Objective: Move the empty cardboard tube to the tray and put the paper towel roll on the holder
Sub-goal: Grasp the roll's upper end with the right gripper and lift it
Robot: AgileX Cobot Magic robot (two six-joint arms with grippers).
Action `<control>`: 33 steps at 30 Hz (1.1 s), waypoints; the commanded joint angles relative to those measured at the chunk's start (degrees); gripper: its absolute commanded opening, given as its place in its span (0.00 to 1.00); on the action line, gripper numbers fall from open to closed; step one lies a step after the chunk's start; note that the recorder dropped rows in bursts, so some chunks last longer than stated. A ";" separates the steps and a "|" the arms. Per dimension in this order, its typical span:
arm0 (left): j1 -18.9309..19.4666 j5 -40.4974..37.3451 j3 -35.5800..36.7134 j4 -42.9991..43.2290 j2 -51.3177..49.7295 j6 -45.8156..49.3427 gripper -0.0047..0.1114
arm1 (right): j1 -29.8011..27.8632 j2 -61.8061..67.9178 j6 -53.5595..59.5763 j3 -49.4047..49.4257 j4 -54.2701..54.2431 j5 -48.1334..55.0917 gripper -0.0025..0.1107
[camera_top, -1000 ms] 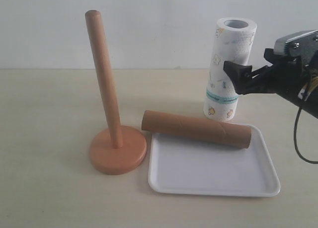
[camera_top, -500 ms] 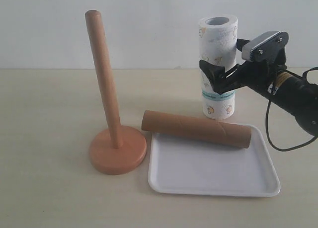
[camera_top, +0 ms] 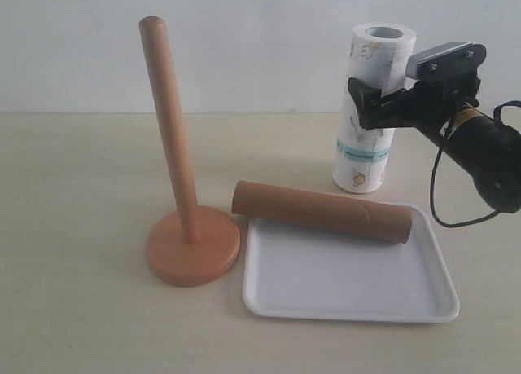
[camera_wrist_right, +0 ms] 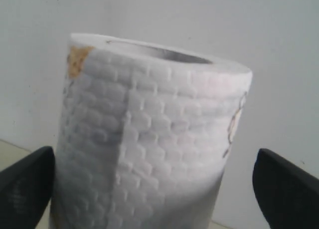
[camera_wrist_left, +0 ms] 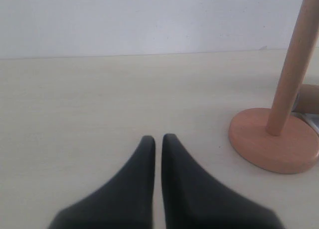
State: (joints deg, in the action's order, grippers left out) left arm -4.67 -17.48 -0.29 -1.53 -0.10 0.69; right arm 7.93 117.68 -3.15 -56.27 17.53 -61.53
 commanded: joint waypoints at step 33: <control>0.10 0.29 0.29 -0.08 0.10 0.24 0.08 | 0.01 -0.59 -6.79 -3.32 -1.65 7.95 0.03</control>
State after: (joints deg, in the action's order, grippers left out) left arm -4.67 -17.48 -0.29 -1.53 -0.10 0.69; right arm 8.02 117.76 -14.55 -59.31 14.75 -53.77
